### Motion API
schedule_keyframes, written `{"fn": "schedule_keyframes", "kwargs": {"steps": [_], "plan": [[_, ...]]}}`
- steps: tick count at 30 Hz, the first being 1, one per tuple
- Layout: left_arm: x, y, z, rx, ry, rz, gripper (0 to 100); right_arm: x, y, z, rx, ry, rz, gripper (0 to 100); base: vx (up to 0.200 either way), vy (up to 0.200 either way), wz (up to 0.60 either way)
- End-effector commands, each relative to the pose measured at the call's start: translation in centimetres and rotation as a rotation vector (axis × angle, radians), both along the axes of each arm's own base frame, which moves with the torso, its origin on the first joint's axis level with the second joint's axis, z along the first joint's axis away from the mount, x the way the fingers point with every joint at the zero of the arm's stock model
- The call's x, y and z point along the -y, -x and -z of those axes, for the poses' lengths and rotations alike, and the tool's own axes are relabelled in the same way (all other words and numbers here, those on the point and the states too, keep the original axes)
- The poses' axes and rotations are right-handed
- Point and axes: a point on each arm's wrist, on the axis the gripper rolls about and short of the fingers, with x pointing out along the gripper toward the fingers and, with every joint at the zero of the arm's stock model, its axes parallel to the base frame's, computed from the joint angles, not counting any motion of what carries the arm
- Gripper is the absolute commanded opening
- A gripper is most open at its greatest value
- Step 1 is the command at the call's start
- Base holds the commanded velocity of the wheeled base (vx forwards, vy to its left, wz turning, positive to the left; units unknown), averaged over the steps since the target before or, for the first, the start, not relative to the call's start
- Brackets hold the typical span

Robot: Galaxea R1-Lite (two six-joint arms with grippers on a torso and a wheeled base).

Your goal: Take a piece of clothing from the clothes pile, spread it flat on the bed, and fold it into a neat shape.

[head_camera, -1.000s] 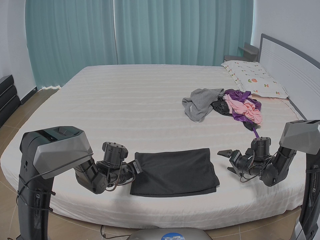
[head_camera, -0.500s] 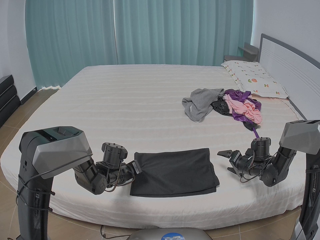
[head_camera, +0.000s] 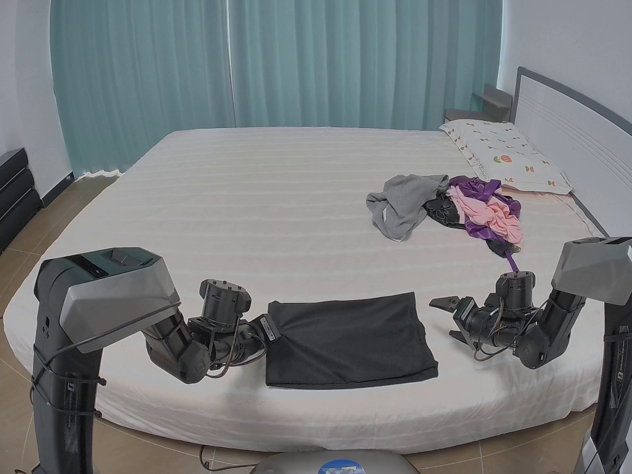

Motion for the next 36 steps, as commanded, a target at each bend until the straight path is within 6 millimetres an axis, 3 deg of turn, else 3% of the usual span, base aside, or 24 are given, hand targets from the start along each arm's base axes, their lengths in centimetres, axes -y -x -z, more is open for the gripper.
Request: {"fn": "schedule_keyframes", "kwargs": {"steps": [1, 22, 36], "plan": [[-0.1, 0.0, -0.4, 0.006, 0.003, -0.003, 0, 0.0, 0.0, 0.1, -0.002, 0.000, -0.001, 100, 0.000, 0.200, 0.00], [-1.8, 0.4, -0.8, -0.008, -0.003, -0.041, 0, 0.0, 0.1, 0.1, -0.003, 0.001, -0.002, 100, 0.000, 0.200, 0.00], [-1.7, 0.5, -0.9, -0.012, -0.003, -0.039, 0, 0.0, 0.1, 0.1, -0.006, 0.002, -0.002, 100, 0.000, 0.200, 0.00]]}}
